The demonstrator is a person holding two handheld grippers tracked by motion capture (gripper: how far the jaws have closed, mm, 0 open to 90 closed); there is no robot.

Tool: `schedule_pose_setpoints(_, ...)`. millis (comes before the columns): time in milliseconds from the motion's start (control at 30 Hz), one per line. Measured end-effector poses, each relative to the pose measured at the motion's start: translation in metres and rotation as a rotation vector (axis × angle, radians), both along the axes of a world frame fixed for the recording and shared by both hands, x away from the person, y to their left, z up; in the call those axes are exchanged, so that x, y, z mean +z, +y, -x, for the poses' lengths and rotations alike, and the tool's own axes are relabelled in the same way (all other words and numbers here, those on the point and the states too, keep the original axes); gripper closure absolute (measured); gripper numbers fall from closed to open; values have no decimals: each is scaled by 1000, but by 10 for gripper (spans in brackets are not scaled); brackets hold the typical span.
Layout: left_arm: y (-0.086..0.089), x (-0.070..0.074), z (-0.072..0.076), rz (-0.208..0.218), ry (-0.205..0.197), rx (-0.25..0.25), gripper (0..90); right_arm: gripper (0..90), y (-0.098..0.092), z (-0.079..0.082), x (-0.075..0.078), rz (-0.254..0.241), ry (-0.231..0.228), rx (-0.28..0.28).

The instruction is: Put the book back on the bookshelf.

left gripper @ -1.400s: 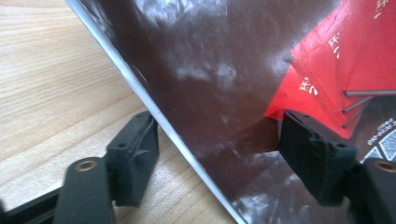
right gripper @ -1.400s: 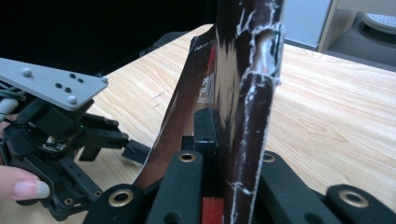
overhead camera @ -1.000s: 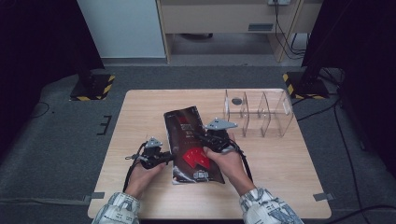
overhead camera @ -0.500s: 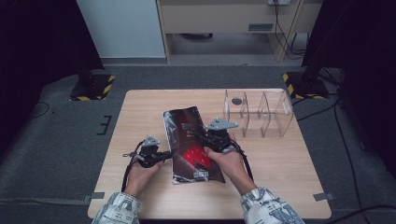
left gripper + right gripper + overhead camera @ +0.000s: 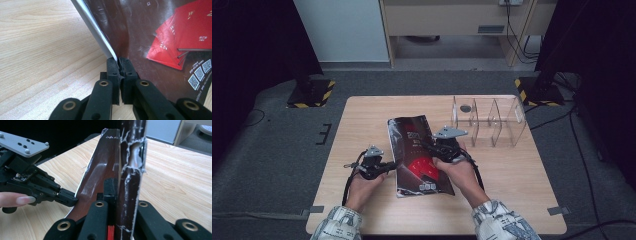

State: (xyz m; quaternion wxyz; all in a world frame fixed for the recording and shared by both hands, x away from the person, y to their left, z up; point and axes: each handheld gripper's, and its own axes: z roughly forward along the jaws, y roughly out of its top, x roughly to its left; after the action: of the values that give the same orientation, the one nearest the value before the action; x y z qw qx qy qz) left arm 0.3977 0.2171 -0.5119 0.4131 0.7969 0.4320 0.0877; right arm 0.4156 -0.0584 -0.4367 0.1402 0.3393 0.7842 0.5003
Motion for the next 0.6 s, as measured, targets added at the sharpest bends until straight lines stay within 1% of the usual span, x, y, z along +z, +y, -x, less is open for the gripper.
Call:
schedule_pose_setpoints(267, 0, 1, 0, -2, -3, -1, 875, 856, -1, 0, 1, 1, 10, 8)
schedule_pose_setpoints(600, -1, 4, 1, -14, -21, -1, 876, 830, -3, -1, 5, 9, 26, 31)
